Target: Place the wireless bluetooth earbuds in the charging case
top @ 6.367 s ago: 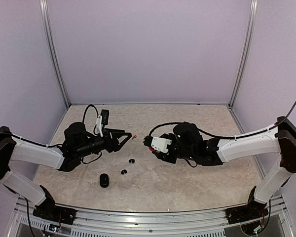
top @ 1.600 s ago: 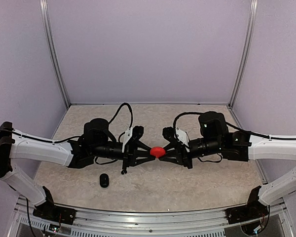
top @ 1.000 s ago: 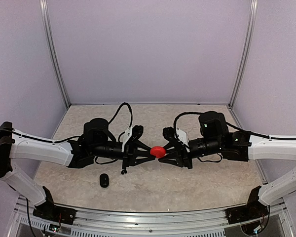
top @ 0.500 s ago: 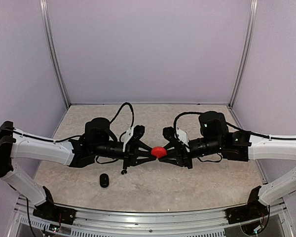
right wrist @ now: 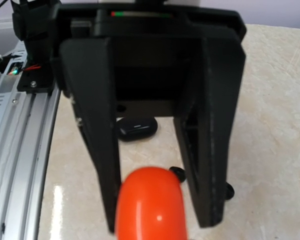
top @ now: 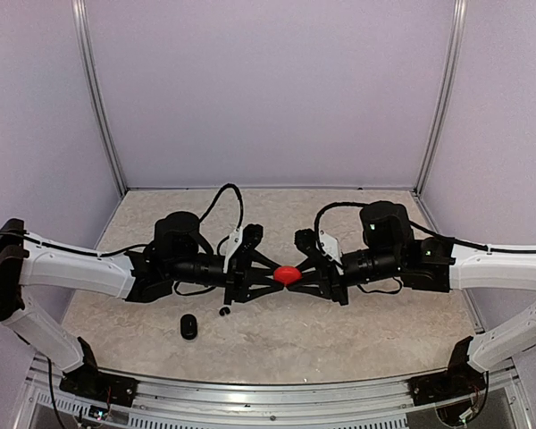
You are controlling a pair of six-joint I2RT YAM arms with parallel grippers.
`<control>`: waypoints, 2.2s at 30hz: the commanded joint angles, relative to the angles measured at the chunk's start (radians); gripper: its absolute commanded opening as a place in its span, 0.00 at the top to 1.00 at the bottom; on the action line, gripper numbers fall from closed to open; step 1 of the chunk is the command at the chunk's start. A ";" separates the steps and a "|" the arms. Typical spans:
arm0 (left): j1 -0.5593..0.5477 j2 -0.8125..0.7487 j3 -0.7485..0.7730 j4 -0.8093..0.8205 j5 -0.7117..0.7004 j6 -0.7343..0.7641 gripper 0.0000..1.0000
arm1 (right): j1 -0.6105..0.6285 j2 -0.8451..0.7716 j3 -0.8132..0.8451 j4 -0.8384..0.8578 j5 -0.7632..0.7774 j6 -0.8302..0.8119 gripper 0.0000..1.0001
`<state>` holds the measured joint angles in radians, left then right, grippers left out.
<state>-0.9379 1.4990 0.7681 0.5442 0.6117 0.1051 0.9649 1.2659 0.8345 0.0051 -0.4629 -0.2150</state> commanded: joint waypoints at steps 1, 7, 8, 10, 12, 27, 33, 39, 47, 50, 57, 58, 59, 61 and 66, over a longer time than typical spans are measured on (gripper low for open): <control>-0.001 -0.002 0.033 0.027 -0.031 -0.022 0.60 | 0.006 -0.002 -0.001 0.012 -0.005 0.003 0.87; -0.001 -0.022 0.024 0.046 -0.047 -0.030 0.61 | 0.006 -0.009 -0.010 0.005 0.001 -0.001 0.88; -0.001 -0.029 0.022 0.048 -0.051 -0.030 0.61 | 0.006 -0.010 -0.012 0.004 0.003 -0.002 0.88; 0.004 -0.039 0.018 0.048 -0.054 -0.031 0.61 | 0.006 -0.010 -0.015 0.001 0.004 -0.005 0.88; 0.012 -0.050 0.013 0.048 -0.051 -0.035 0.61 | 0.006 -0.010 -0.018 0.001 0.007 -0.008 0.88; 0.044 -0.082 -0.015 0.074 -0.019 -0.054 0.61 | 0.005 -0.019 -0.030 0.002 0.015 -0.011 0.88; 0.047 -0.093 -0.025 0.070 -0.040 -0.051 0.61 | 0.004 -0.016 -0.027 0.001 0.009 -0.015 0.88; 0.022 -0.093 -0.026 0.051 -0.052 0.010 0.58 | -0.003 -0.009 -0.026 0.014 0.015 0.001 0.88; -0.012 -0.050 0.013 0.008 -0.086 0.047 0.49 | -0.003 -0.008 -0.017 0.033 0.007 0.017 0.87; -0.020 -0.030 0.032 -0.012 -0.112 0.058 0.48 | -0.004 -0.007 -0.014 0.036 -0.004 0.017 0.87; -0.020 -0.035 0.033 -0.013 -0.157 0.059 0.51 | -0.003 -0.013 -0.019 0.038 -0.025 0.012 0.87; -0.020 -0.041 0.028 -0.009 -0.161 0.059 0.51 | -0.003 -0.013 -0.021 0.035 -0.024 0.010 0.87; -0.019 -0.049 0.023 -0.004 -0.164 0.058 0.52 | -0.003 -0.013 -0.021 0.031 -0.023 0.007 0.87; -0.015 -0.062 0.015 0.005 -0.165 0.053 0.52 | -0.003 -0.013 -0.024 0.026 -0.023 0.003 0.87; 0.002 -0.084 -0.004 0.025 -0.163 0.033 0.54 | -0.003 -0.016 -0.033 0.020 -0.019 -0.002 0.87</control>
<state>-0.9565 1.4540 0.7750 0.5392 0.4953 0.1425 0.9588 1.2655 0.8185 0.0200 -0.4473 -0.2085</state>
